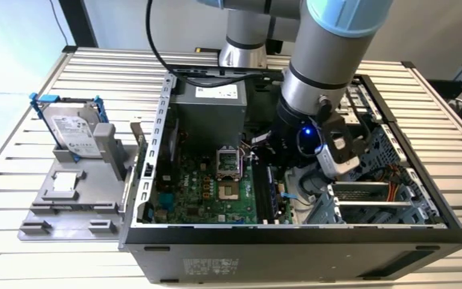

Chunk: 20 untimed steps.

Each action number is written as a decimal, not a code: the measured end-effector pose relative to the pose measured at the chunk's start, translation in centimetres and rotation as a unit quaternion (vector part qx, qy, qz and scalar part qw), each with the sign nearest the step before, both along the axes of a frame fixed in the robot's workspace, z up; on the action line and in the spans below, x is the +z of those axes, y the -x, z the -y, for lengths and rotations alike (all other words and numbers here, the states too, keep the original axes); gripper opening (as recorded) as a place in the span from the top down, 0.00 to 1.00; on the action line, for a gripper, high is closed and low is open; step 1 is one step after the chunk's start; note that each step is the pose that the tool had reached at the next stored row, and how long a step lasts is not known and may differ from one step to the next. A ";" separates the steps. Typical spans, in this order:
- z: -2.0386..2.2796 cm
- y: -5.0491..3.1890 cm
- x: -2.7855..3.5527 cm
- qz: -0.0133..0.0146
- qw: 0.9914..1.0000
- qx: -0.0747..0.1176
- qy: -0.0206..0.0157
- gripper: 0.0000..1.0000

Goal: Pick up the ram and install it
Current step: 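Insert the ram into the slot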

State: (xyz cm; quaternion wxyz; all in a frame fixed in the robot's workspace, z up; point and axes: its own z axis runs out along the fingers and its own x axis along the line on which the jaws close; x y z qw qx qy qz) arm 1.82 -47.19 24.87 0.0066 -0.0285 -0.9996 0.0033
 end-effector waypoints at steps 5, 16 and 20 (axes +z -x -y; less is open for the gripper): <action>0.01 0.00 0.12 0.000 1.000 0.000 0.000 1.00; 0.03 0.01 0.28 0.000 1.000 0.026 0.001 1.00; 0.03 0.02 0.27 0.000 0.998 0.062 0.001 1.00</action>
